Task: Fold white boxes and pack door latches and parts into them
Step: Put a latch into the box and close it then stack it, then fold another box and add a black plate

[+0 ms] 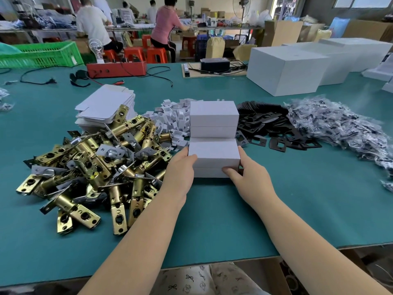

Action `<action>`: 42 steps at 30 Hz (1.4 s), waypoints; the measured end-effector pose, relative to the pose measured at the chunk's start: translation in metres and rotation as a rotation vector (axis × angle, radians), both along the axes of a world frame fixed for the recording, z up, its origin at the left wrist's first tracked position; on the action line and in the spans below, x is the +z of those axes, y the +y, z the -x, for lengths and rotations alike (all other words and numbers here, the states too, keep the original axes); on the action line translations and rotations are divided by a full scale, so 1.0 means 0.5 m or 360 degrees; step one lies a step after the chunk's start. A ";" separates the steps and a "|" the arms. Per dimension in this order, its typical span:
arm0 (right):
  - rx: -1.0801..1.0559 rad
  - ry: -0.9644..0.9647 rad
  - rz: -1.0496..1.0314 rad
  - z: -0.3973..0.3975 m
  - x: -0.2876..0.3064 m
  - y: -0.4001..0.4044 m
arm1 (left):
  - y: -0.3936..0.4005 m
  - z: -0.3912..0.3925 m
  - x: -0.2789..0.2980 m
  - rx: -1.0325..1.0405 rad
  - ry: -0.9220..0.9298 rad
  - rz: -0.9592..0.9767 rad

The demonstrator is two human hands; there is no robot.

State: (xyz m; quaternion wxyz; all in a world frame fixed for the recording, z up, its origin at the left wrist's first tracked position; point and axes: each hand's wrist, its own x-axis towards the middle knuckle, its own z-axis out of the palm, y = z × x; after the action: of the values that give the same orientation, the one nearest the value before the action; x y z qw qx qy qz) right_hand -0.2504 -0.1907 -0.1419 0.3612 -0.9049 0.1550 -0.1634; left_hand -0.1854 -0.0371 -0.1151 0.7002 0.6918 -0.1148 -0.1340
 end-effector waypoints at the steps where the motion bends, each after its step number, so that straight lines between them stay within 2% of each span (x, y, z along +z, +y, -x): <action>1: 0.0002 -0.0012 -0.0020 0.001 0.000 -0.001 | 0.000 -0.001 0.000 -0.0003 -0.0005 -0.0003; 11: 0.0059 -0.0001 -0.0091 0.002 0.002 -0.003 | -0.009 0.005 -0.002 0.0126 0.0098 0.0049; 25: 0.0050 -0.0067 -0.0197 0.003 0.002 0.002 | -0.008 0.006 -0.003 0.0005 -0.0049 -0.0173; 28: 0.0018 -0.0141 -0.0439 0.000 0.004 0.007 | -0.012 0.012 0.003 0.0022 -0.0138 -0.0416; 31: -0.0053 -0.0190 -0.0690 -0.006 0.004 0.003 | -0.006 0.002 0.020 0.0088 -0.0512 -0.0681; 36: -0.0118 -0.0244 -0.0766 -0.007 0.005 -0.004 | 0.021 -0.068 0.093 0.0350 -0.1010 -0.0959; 38: -0.0149 -0.0253 -0.0756 -0.009 0.006 -0.003 | 0.047 -0.126 0.127 0.0438 -0.1072 -0.1241; 42: -0.0188 -0.0238 -0.0722 -0.014 0.000 -0.007 | 0.115 -0.246 0.163 0.0520 -0.0989 -0.1860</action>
State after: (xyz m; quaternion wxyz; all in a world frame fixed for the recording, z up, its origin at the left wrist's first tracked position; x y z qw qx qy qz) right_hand -0.2436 -0.1942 -0.1419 0.5555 -0.7753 0.2132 -0.2118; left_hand -0.0622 0.0204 -0.0337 0.1573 0.9712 -0.1134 0.1385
